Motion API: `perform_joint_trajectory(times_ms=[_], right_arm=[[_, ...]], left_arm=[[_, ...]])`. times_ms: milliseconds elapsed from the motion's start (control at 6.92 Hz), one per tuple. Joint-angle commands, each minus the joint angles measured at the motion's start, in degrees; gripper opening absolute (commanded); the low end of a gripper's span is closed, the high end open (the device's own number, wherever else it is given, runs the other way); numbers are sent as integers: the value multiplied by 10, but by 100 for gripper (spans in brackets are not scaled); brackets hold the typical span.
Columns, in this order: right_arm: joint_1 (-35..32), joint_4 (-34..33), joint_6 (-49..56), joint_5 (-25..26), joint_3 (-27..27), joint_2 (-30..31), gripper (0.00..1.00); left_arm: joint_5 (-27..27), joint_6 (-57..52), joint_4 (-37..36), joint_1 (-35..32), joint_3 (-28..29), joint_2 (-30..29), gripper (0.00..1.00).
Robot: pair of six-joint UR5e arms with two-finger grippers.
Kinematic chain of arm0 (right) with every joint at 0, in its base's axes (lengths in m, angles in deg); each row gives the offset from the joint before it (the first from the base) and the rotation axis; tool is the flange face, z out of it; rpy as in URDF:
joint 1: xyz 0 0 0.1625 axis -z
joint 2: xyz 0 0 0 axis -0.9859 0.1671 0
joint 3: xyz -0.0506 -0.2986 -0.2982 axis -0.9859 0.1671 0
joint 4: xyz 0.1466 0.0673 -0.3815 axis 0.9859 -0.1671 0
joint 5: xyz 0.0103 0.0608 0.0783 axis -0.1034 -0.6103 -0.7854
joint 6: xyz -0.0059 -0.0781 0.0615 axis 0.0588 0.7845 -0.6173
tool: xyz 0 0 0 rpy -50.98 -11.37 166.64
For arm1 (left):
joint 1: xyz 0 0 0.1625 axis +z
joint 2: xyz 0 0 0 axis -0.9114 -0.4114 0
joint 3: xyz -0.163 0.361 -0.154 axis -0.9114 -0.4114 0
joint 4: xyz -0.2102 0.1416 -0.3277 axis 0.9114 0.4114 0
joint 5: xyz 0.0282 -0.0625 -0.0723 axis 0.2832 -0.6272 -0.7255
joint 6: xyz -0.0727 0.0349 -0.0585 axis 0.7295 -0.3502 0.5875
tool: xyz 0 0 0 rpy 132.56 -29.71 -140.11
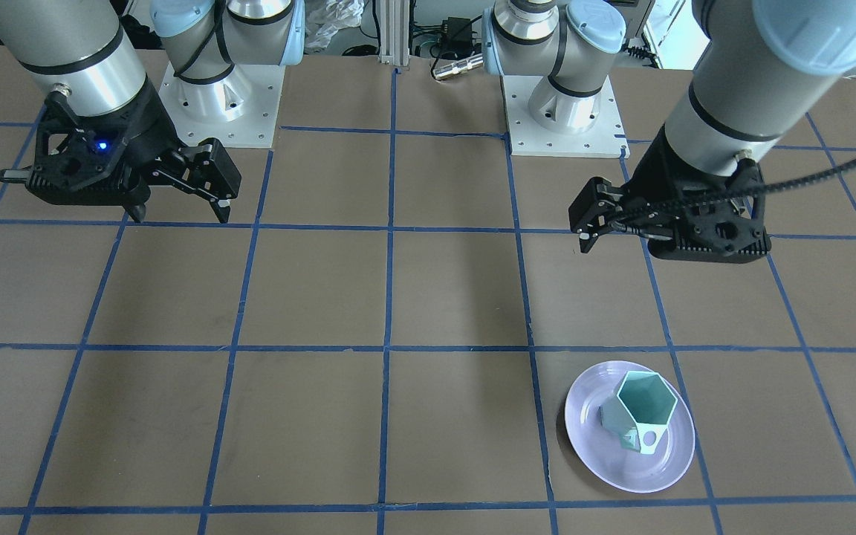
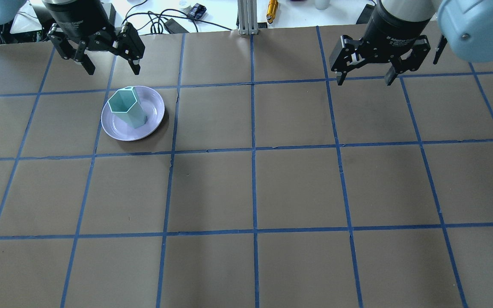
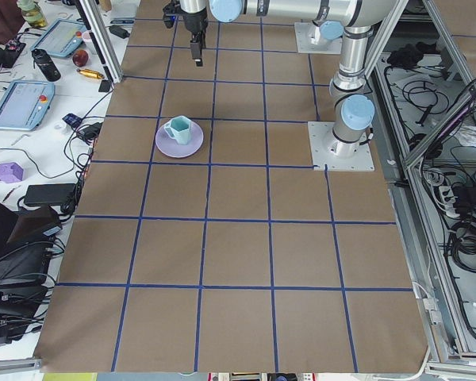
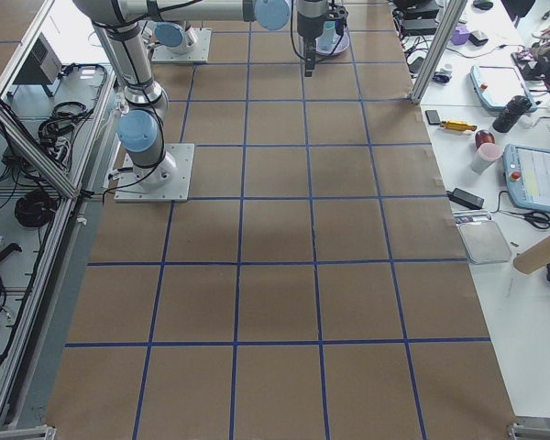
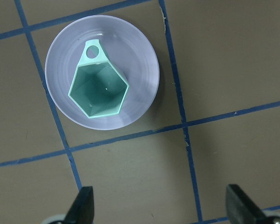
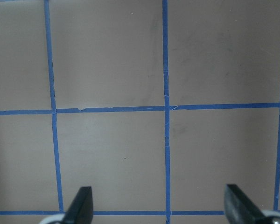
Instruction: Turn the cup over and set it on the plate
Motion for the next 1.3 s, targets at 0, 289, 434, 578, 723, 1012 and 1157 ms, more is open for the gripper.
perform_joint_trajectory(times_ms=[0,289,434,578,723,1012,1157], right_arm=[[0,0,0,1,0,0,100],[0,0,1,1,0,0,100],[0,0,1,1,0,0,100],[0,0,1,1,0,0,100],[0,0,1,1,0,0,100],[0,0,0,0,0,0,100],[0,0,1,1,0,0,100]], left_arm=[[1,19,19,-12,-38,44,100],[7,12,21,-12,-81,86,100],[7,10,27,-6,-90,102,100],[3,10,24,-1,-91,103,100],[3,10,23,1,-90,103,100],[3,10,23,0,-86,102,100],[4,10,23,2,-86,102,100]])
